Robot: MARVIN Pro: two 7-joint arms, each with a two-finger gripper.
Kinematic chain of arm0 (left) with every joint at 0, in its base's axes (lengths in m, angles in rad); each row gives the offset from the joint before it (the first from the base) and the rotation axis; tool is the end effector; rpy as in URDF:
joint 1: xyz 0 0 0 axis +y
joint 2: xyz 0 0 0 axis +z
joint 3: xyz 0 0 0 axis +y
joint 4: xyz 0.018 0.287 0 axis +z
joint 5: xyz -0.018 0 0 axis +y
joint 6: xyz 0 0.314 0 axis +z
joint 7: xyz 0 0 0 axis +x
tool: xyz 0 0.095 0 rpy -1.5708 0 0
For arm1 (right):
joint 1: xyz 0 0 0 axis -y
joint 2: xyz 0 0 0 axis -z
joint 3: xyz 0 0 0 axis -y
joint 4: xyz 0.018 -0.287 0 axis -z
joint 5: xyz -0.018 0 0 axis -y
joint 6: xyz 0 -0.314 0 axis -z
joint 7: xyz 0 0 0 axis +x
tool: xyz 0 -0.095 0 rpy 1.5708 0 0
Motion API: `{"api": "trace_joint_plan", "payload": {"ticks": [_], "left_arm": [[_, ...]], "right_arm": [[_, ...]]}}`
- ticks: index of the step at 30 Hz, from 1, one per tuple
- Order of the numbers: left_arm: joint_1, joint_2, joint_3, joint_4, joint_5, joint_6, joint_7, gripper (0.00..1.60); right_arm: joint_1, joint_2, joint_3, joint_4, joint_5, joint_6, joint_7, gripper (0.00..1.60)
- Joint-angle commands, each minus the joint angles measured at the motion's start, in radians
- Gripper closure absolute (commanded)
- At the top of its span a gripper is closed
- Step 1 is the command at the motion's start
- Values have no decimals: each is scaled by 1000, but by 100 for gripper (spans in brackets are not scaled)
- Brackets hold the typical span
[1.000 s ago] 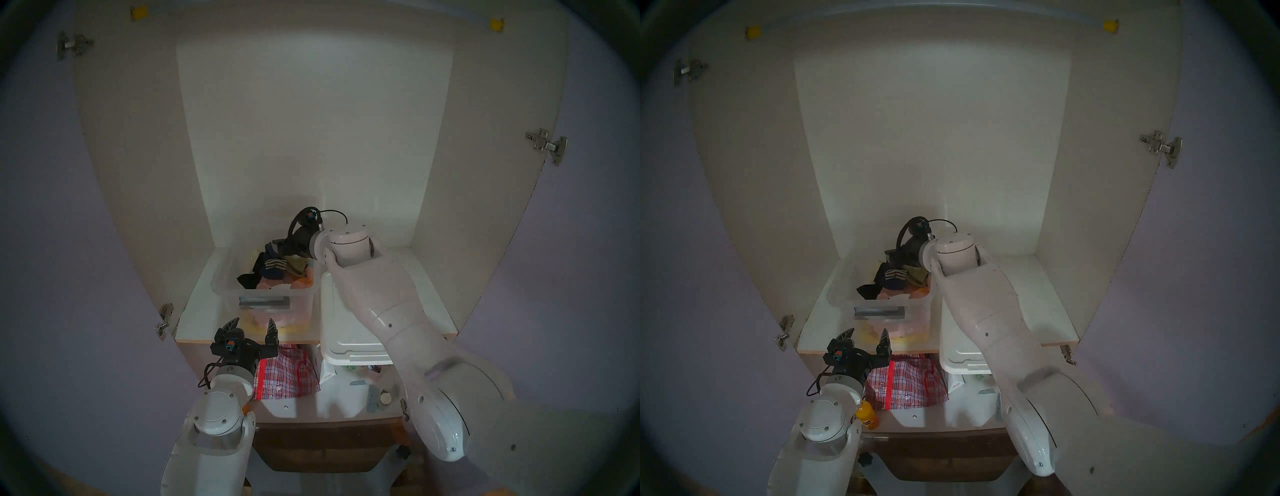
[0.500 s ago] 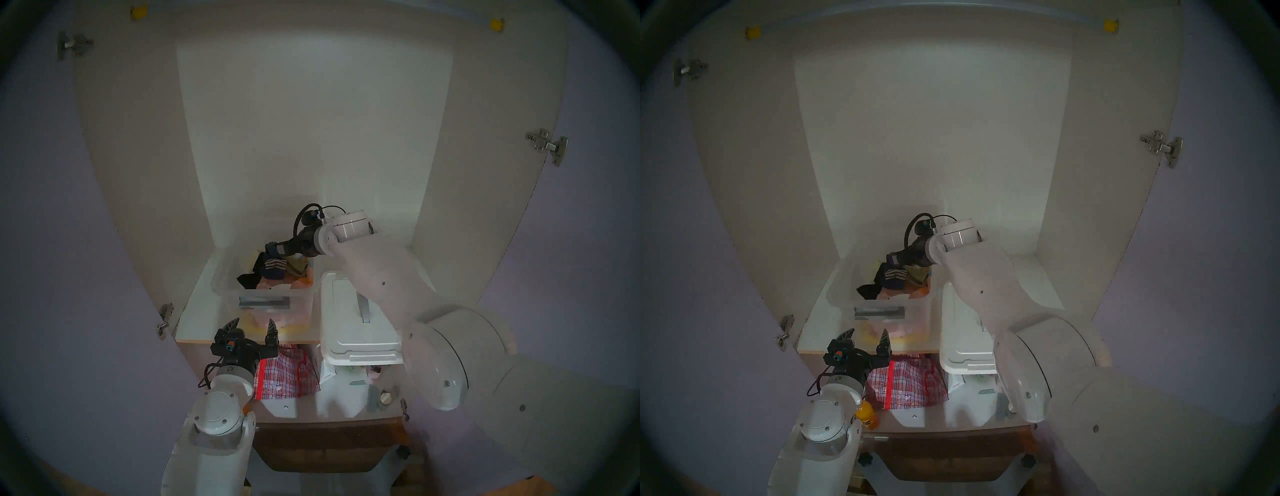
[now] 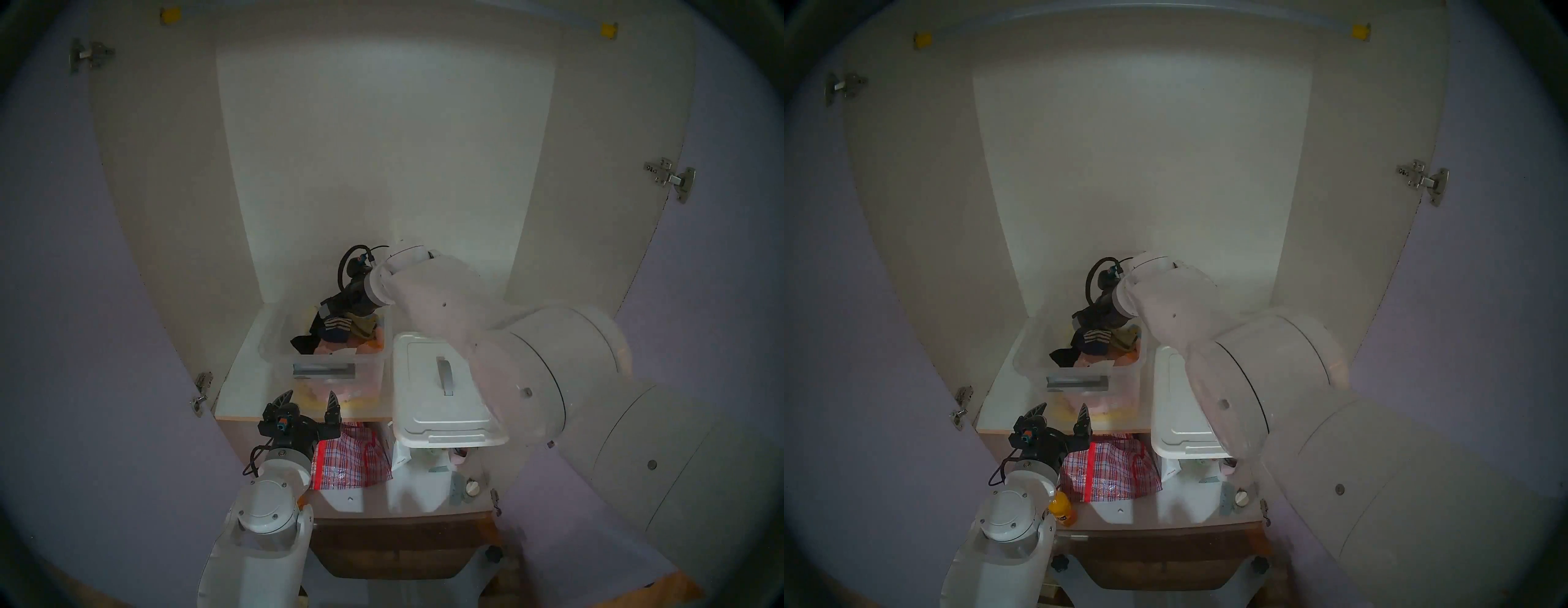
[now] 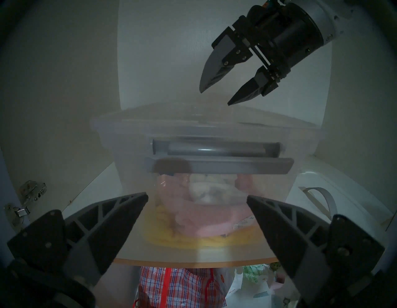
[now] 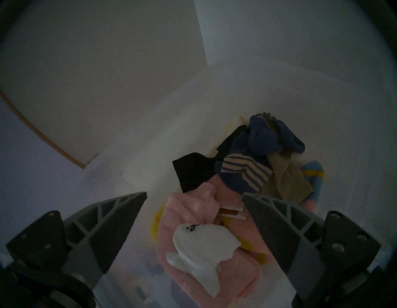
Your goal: Take socks out of the storage bin, place them on top of the cabinet, and put the lid back on the bin
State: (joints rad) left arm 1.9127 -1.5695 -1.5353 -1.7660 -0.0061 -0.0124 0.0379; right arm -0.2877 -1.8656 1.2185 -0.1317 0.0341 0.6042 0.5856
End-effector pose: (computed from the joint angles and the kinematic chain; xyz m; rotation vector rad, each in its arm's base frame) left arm 0.3227 -0.0111 -0.3528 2.3615 0.0174 2.0631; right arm 0.5974 0.2458 -0.1892 -2.3598 -0.8844 -0.8995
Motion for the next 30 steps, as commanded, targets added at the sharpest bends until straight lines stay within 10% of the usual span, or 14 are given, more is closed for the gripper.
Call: {"api": "trace_joint_plan", "payload": {"ticks": [1,30], "left_arm": [[-11,0,3,-24,-1,-7,-3,0],[-15,-1,4,-12,0,-7,3,0]], "right_arm": [[11,-54,-36,-8,-28,-19,-12,0],[-78,-48,-46,21,-35,-50,-88,0]]}}
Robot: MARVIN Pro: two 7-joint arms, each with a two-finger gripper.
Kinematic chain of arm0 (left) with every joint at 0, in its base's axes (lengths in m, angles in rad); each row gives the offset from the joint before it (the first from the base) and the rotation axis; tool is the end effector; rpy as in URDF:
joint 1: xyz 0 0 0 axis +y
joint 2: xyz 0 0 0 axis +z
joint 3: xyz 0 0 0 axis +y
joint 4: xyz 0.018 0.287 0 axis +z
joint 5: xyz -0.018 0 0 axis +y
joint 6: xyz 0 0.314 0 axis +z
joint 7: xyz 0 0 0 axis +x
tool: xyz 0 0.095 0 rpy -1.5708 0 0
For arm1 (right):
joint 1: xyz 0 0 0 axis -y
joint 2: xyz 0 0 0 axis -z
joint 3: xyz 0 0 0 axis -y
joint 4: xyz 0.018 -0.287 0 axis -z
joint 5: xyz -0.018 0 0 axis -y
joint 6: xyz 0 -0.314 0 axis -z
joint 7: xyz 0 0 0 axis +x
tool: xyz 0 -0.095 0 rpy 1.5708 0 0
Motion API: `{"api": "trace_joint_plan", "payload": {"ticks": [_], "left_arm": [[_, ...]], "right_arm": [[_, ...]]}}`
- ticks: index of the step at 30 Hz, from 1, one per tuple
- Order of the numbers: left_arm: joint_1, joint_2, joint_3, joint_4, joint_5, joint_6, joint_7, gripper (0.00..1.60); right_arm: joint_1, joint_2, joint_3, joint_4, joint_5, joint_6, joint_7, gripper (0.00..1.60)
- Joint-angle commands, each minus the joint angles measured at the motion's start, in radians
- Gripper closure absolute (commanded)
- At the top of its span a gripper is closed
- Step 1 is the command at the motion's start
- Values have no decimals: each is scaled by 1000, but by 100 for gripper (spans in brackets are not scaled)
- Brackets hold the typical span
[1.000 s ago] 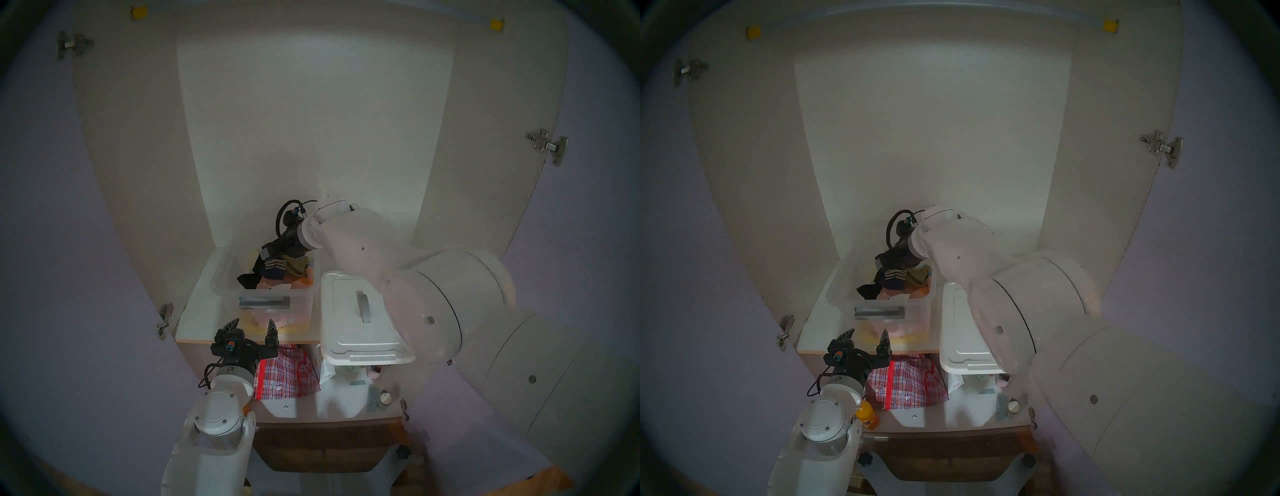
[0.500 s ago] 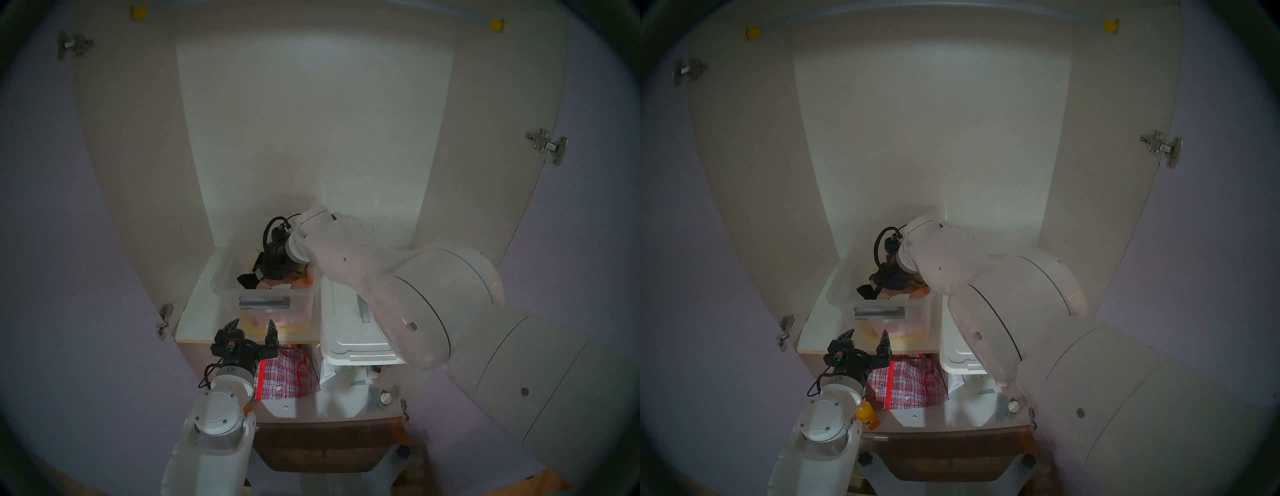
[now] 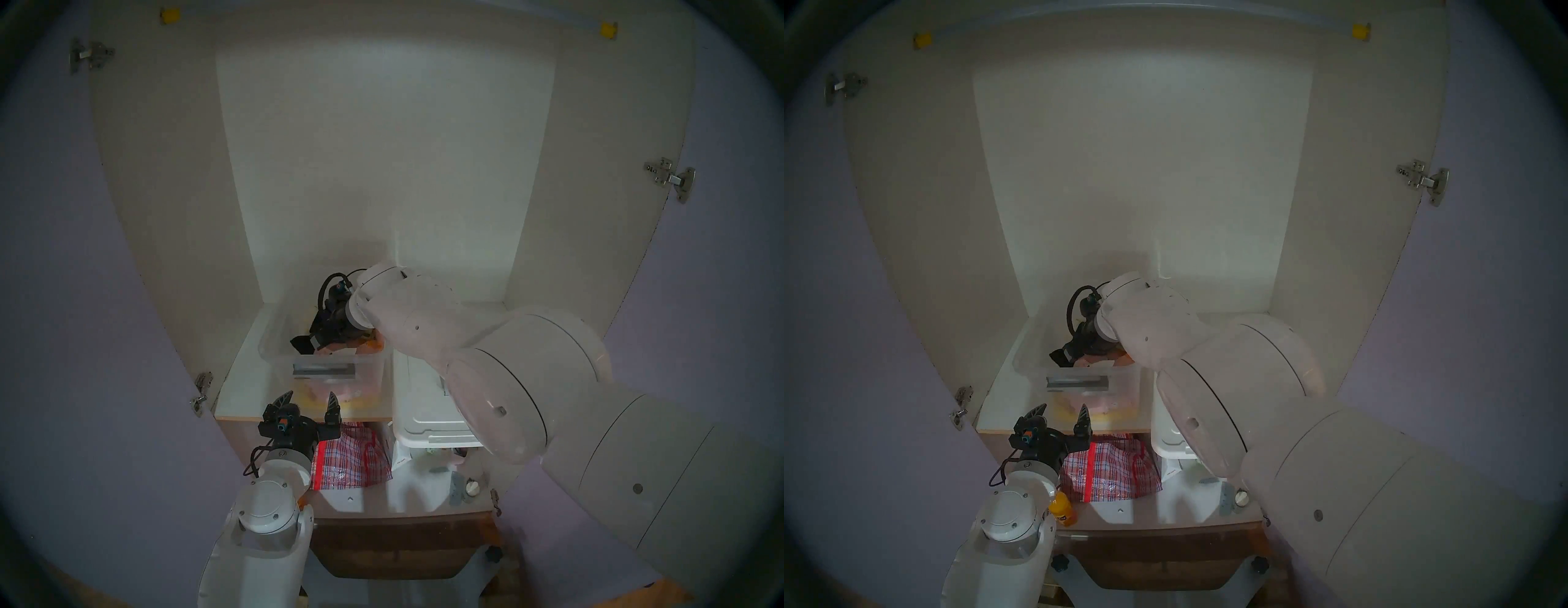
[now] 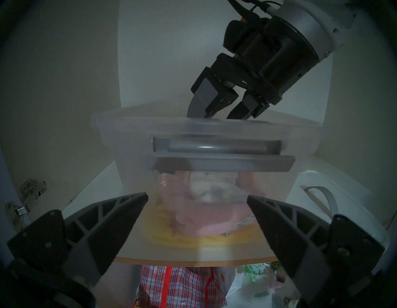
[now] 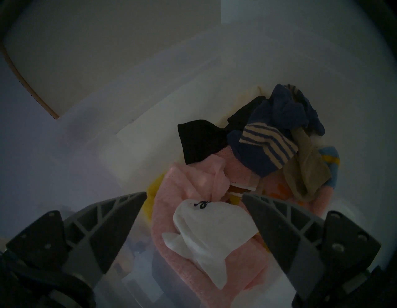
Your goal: Take socks out of the storage bin, place them on top of the cabinet, and put the lid back on the bin
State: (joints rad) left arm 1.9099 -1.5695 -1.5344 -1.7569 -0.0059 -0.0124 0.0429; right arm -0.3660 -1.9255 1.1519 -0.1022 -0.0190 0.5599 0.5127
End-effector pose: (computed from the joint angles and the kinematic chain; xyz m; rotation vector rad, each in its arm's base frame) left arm 0.3229 -0.0110 -0.3556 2.3705 0.0212 2.0578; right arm 0.5703 0.2718 -0.2437 -2.4347 -1.0153 -0.8617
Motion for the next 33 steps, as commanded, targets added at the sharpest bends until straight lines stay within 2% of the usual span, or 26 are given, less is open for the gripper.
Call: {"api": "trace_joint_plan", "payload": {"ticks": [1,9,23,33], "left_arm": [[-13,-1,3,-21,0,-7,-2,0],[-16,-1,3,-12,0,-7,0,0],[-22,-1,3,1,0,-7,5,0],[-25,-1,4,5,0,-8,7,0]], "right_arm": [[0,14,23,-8,19,-6,-17,0],[-4,14,24,-11,12,-3,-48,0],[-56,23,20,2,2,-11,-88,0],[-68,24,13,0,-4,-18,-83,0]]}}
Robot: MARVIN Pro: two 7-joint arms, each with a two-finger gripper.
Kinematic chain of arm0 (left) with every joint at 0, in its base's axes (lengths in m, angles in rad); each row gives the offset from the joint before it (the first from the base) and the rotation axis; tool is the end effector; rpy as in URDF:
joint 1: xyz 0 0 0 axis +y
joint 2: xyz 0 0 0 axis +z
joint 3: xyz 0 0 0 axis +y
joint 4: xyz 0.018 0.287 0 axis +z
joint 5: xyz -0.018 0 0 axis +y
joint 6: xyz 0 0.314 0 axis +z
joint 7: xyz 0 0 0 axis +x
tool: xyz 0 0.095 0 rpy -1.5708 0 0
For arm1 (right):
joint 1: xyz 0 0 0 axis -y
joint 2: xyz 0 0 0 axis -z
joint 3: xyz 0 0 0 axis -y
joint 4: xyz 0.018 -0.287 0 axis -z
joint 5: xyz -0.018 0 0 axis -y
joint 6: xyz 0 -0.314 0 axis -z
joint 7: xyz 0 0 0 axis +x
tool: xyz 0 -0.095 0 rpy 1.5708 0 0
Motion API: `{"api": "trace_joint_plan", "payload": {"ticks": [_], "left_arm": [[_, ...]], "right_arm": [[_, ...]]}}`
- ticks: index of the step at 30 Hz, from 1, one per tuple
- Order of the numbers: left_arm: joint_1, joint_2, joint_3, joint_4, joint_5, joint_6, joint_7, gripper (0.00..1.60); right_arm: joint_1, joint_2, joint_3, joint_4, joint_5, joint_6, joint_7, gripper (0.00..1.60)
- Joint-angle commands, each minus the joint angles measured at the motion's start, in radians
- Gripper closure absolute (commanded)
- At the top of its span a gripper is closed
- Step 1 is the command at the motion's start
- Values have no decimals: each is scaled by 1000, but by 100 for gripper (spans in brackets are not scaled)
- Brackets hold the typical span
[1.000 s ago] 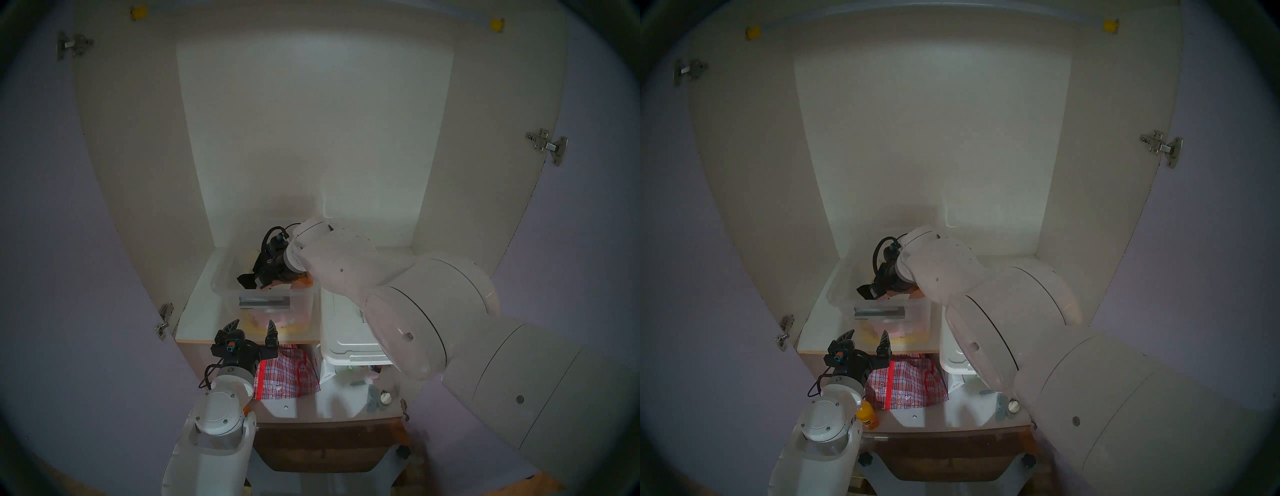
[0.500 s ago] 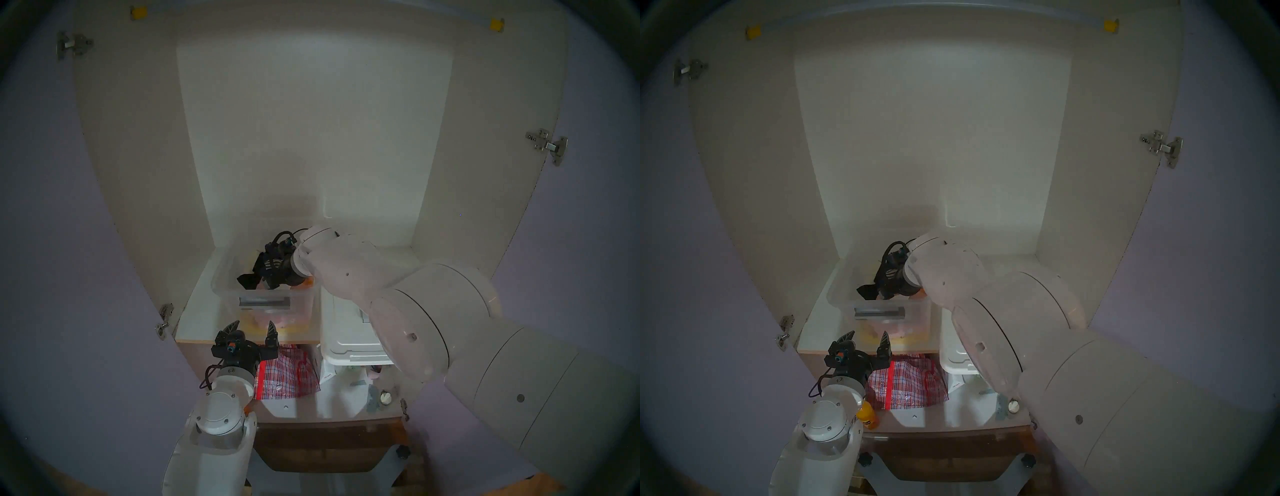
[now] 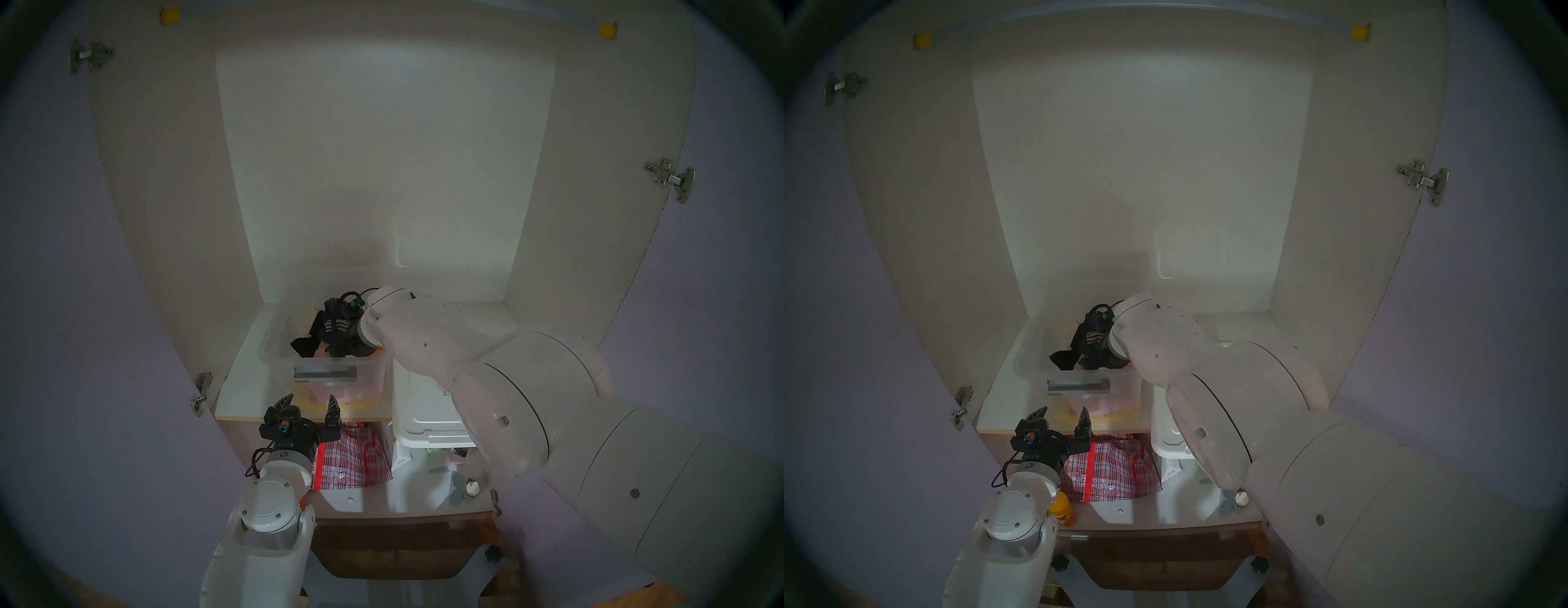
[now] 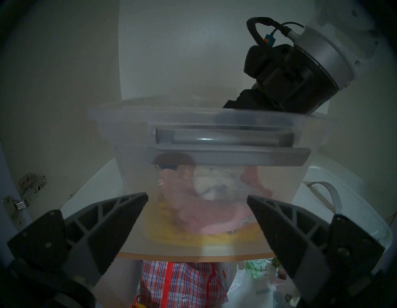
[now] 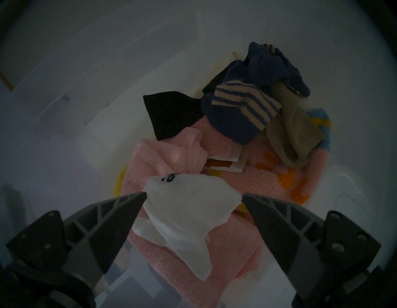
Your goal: Take socks out of the storage bin, place them on top of the cabinet, and put the lid back on the bin
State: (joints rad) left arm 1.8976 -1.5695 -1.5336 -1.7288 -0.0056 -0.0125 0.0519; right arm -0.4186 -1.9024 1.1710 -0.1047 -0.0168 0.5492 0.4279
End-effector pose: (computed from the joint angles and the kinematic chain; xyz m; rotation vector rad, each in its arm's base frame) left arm 0.3250 -0.0105 -0.3629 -2.3849 -0.0280 -2.0377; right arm 0.5688 0.2530 -0.2745 -2.5198 -0.9426 -0.8690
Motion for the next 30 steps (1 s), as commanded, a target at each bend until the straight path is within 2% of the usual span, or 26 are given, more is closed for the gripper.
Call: {"api": "trace_joint_plan", "payload": {"ticks": [1,8,13,18,19,20,21,24,27,30], "left_arm": [[-13,-1,3,-24,0,-8,-2,0],[-14,0,4,-29,0,-9,-2,0],[-12,0,5,-35,0,-10,-2,0],[-7,2,7,-45,-1,-11,-2,0],[-6,2,7,-46,-1,-10,-2,0],[-6,2,7,-46,-1,-10,-2,0],[-5,3,7,-49,-1,-10,-3,0],[-3,3,8,-51,-1,-10,-3,0],[-1,4,8,-54,-2,-10,-3,0],[1,6,8,-58,-3,-9,-4,0]], "right_arm": [[-17,2,-8,2,-6,-7,4,0],[-14,10,-23,-1,-13,5,45,0],[15,16,-35,0,-18,26,118,0],[77,17,-66,-10,-29,53,256,0],[93,16,-72,-10,-36,66,295,6],[93,16,-72,-10,-36,66,295,6],[112,12,-95,-6,-58,82,363,6],[119,9,-107,0,-69,94,412,0],[130,12,-148,5,-87,120,511,0],[130,14,-218,5,-120,131,613,0]]}}
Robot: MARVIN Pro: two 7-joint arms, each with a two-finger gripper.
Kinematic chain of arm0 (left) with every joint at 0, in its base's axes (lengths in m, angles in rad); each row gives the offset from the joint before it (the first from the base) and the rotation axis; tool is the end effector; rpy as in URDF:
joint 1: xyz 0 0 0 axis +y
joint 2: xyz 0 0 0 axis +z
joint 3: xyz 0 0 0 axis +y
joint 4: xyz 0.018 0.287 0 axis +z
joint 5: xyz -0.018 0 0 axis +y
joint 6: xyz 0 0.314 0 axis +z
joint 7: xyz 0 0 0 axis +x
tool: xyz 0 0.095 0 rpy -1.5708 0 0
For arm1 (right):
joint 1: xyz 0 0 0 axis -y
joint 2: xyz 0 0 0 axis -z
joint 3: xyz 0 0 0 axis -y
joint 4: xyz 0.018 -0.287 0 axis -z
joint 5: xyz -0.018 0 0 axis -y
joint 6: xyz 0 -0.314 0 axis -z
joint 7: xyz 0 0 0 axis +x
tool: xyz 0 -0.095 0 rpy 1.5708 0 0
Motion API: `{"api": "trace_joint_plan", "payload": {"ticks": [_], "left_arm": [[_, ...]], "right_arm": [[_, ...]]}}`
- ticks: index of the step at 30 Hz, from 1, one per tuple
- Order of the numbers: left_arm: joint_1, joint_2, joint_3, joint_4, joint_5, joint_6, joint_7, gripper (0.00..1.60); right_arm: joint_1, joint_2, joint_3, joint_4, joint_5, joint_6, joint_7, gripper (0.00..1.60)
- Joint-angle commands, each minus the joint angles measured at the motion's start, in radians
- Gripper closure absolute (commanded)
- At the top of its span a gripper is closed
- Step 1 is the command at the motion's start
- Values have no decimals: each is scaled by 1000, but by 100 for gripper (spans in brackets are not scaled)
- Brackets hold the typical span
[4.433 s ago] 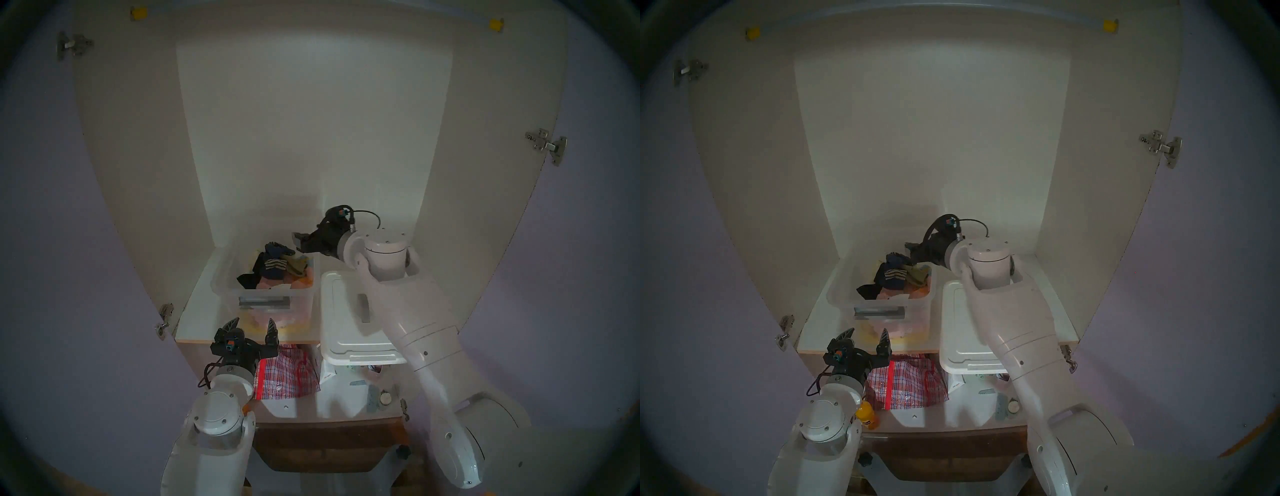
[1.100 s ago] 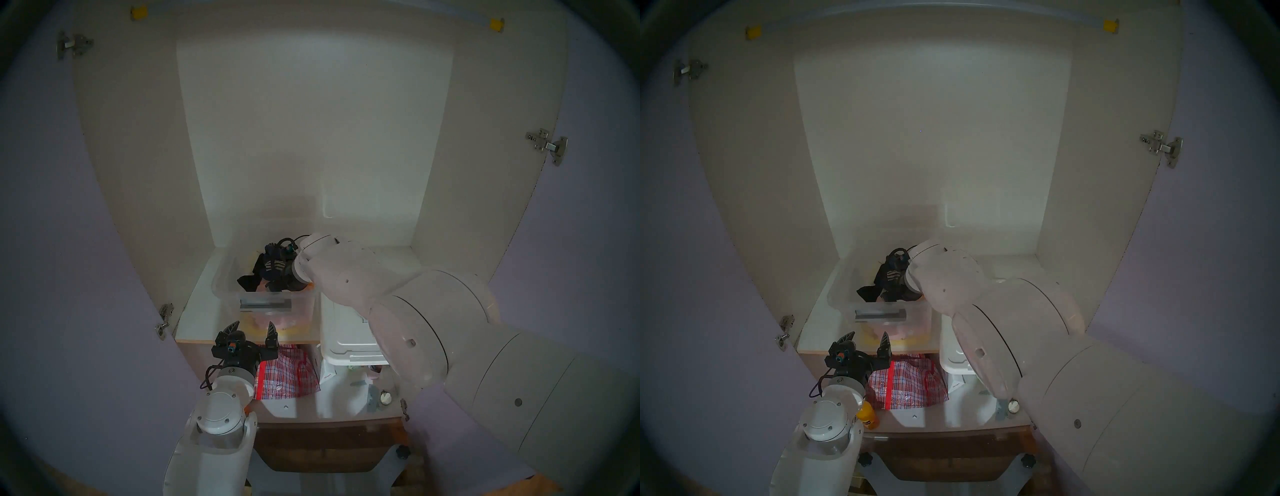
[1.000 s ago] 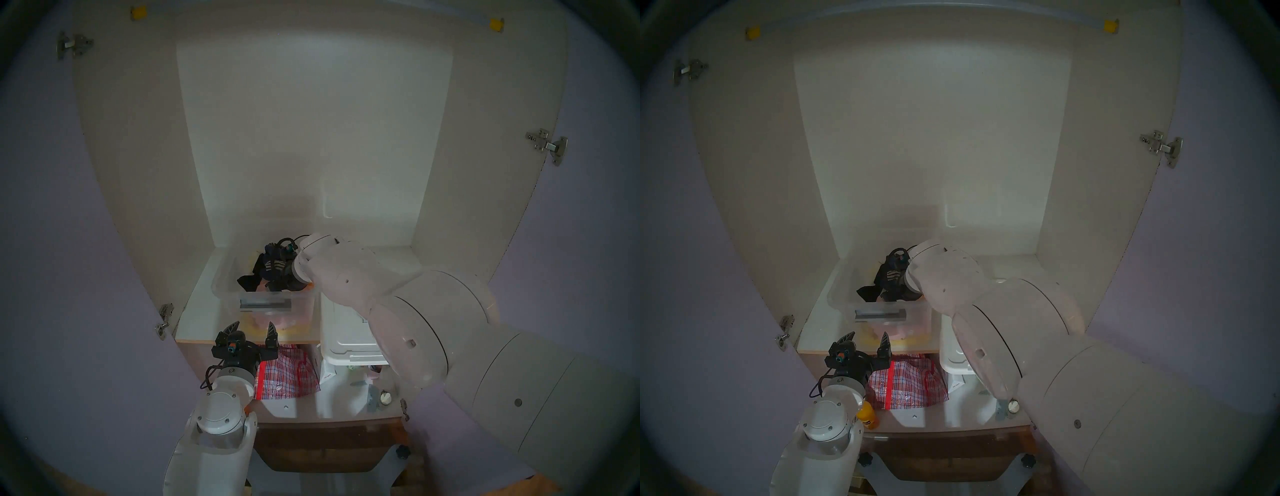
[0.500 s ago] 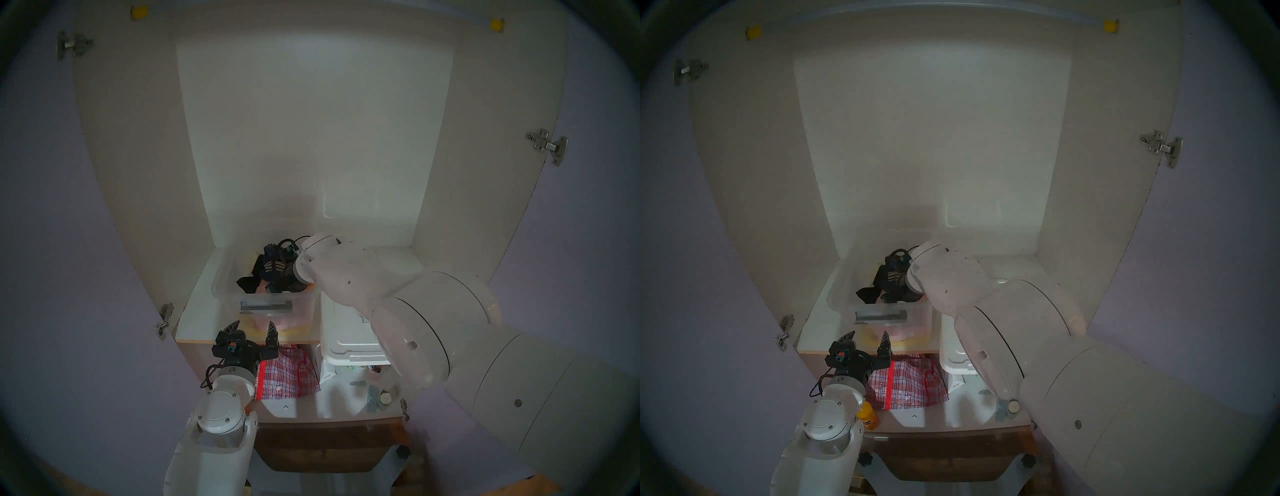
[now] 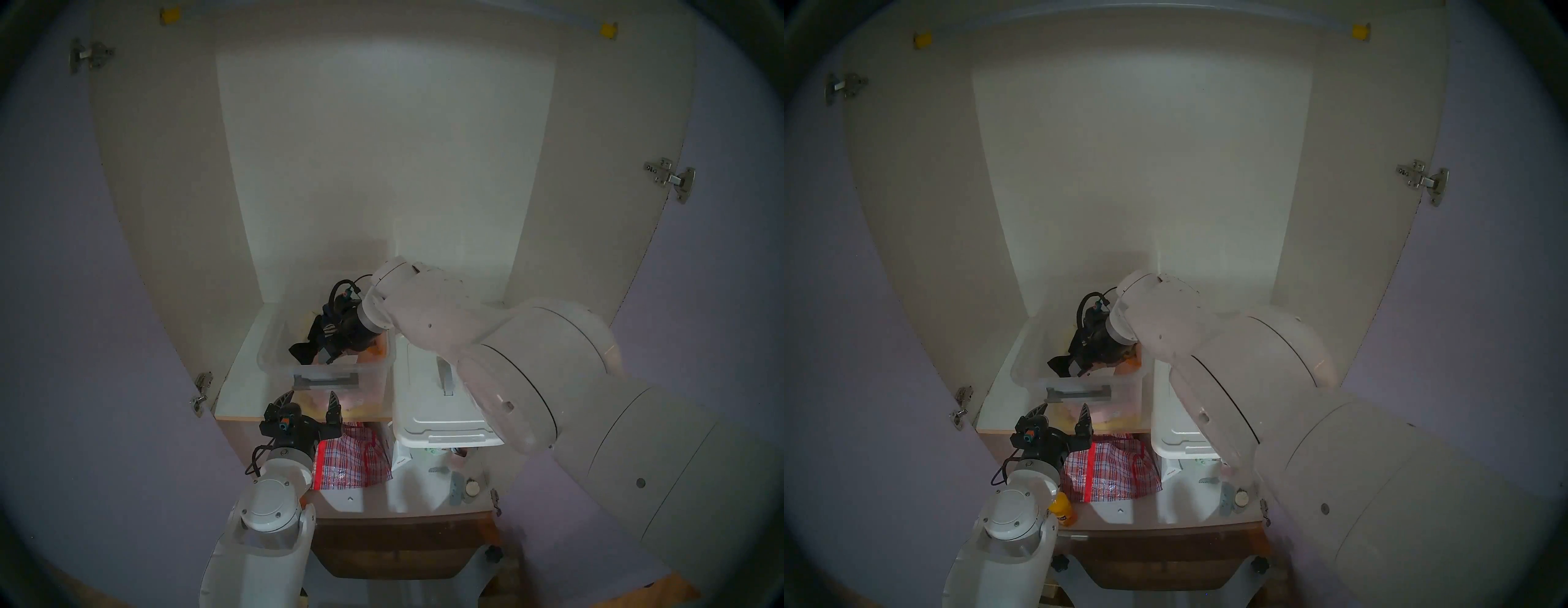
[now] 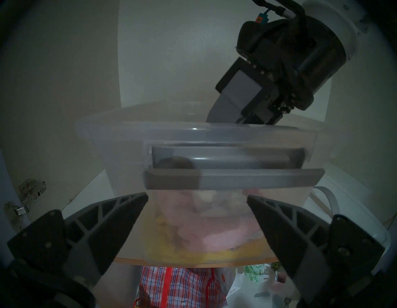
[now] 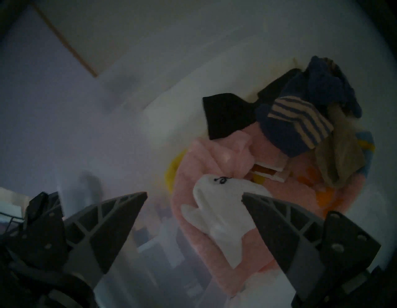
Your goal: Take socks out of the storage bin, place them on top of the cabinet, and put the lid back on the bin
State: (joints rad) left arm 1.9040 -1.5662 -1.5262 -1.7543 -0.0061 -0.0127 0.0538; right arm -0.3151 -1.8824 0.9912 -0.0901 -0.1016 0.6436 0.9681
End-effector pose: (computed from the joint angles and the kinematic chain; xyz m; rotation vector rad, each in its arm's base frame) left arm 0.3247 -0.0127 -0.3547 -2.3686 -0.0217 -2.0634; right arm 0.5547 0.2540 -0.2306 -2.2855 -1.2310 -0.4938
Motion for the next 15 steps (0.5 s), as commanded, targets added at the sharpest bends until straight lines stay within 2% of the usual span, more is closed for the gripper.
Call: {"api": "trace_joint_plan", "payload": {"ticks": [1,5,7,10,15], "left_arm": [[-4,3,1,-34,-3,-9,-6,0],[-2,4,1,-36,-4,-9,-7,0],[-1,4,1,-38,-4,-9,-7,0],[0,4,2,-38,-4,-9,-6,0],[0,3,2,-34,-2,-8,-3,0]], "right_arm": [[23,-4,-58,-10,-45,40,101,0],[22,0,-123,-10,-74,31,191,0],[26,2,-163,-25,-94,-4,212,0],[28,6,-174,-40,-82,-10,156,0],[31,10,-169,-52,-74,-14,18,0]]}}
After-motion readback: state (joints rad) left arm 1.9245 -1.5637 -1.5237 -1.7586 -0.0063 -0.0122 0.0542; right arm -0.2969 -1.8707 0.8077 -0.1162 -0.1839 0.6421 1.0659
